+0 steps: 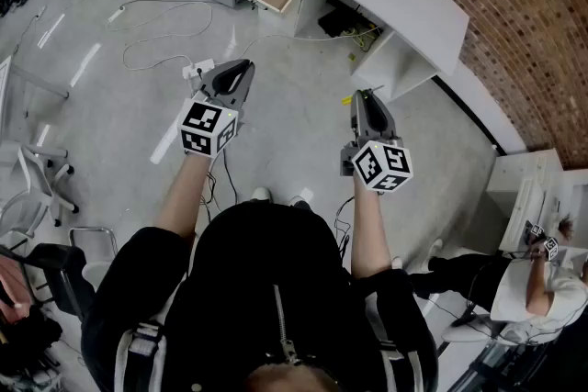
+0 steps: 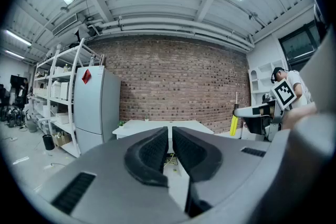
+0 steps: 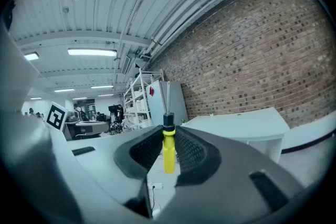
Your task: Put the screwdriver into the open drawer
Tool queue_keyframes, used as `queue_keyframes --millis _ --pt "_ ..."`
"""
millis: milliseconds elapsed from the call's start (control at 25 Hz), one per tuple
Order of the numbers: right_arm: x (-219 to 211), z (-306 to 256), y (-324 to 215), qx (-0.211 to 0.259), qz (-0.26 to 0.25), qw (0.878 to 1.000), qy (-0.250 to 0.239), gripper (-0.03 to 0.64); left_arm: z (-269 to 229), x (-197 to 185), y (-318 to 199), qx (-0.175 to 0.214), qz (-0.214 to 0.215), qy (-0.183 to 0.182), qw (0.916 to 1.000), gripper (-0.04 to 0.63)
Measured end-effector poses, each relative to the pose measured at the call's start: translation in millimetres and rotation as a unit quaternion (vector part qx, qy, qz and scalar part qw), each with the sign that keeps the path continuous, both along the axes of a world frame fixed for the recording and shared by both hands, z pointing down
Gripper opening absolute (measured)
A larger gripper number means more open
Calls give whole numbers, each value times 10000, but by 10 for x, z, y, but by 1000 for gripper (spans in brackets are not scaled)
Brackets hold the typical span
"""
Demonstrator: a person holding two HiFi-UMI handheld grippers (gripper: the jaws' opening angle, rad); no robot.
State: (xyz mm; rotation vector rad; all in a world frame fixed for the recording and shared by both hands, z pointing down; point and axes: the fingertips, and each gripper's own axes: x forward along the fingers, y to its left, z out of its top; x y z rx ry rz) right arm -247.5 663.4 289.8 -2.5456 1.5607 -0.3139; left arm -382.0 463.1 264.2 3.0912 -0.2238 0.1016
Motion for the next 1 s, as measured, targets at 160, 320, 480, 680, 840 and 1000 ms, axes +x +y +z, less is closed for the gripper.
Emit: queue_keyframes --millis 160,320,480,680,840,1000 --pt "-44 -5 -108 43 -23 10000 34 81 59 -55 -108 -9 -48 -52 10000 43" --pt "-64 -38 -173 21 -57 9999 88 81 95 -85 -176 -35 -96 -69 9999 43" --pt "-27 -29 -211 22 -24 10000 75 81 113 -34 -257 -21 -107 -117 9999 43" --pt "23 -7 -323 22 -16 10000 -6 81 124 35 -387 -30 -93 -162 9998 43" --pt "121 4 -405 77 -11 9999 -66 81 149 181 -475 -41 -71 -185 9998 43" --pt "296 50 -518 67 -28 9999 -119 81 183 383 -553 -66 -77 -217 9997 43"
